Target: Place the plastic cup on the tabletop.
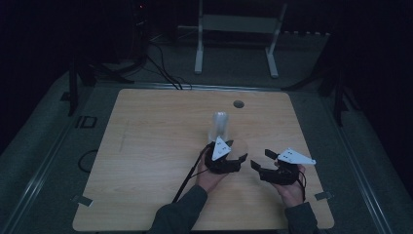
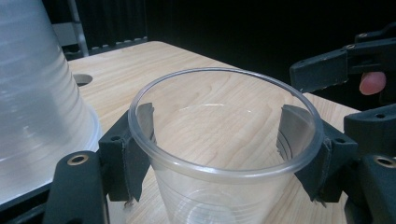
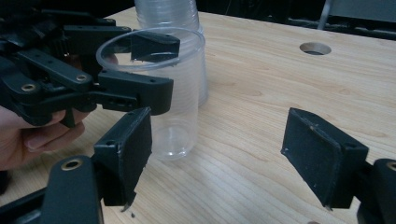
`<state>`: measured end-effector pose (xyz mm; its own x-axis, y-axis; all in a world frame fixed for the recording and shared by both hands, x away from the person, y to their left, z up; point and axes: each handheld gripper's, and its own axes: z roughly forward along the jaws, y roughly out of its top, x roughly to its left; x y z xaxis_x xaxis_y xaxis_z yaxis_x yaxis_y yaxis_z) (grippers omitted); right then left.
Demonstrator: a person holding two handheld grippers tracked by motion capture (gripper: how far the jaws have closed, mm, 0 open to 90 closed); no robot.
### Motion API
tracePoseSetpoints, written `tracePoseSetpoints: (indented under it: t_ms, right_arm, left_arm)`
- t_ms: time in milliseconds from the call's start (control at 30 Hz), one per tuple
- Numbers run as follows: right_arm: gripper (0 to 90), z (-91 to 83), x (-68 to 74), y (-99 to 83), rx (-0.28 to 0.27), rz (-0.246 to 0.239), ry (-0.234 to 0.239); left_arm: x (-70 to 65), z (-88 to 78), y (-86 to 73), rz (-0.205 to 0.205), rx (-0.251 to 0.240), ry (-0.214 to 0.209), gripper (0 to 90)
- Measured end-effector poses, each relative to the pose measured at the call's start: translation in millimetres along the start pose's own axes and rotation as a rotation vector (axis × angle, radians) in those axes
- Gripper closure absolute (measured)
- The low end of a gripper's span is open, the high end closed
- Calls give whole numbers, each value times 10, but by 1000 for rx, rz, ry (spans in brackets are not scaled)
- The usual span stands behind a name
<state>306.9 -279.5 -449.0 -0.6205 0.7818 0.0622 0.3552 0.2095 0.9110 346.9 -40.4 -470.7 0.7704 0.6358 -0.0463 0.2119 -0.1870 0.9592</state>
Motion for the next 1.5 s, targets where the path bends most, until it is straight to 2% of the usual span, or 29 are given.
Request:
tracePoseSetpoints:
  t_ms: [400,1200,1500]
  right_arm:
    - [240,-3,-3,0,0,0,0]
    - [239,-6,-6,-1,0,2,-2]
    - [239,-4,-6,0,-1,1,-2]
  left_arm:
    - [11,30,-40,3,11,9,281]
    - [26,81,-121,-4,36,-5,273]
    - [15,86,-141,-2,59,-15,210]
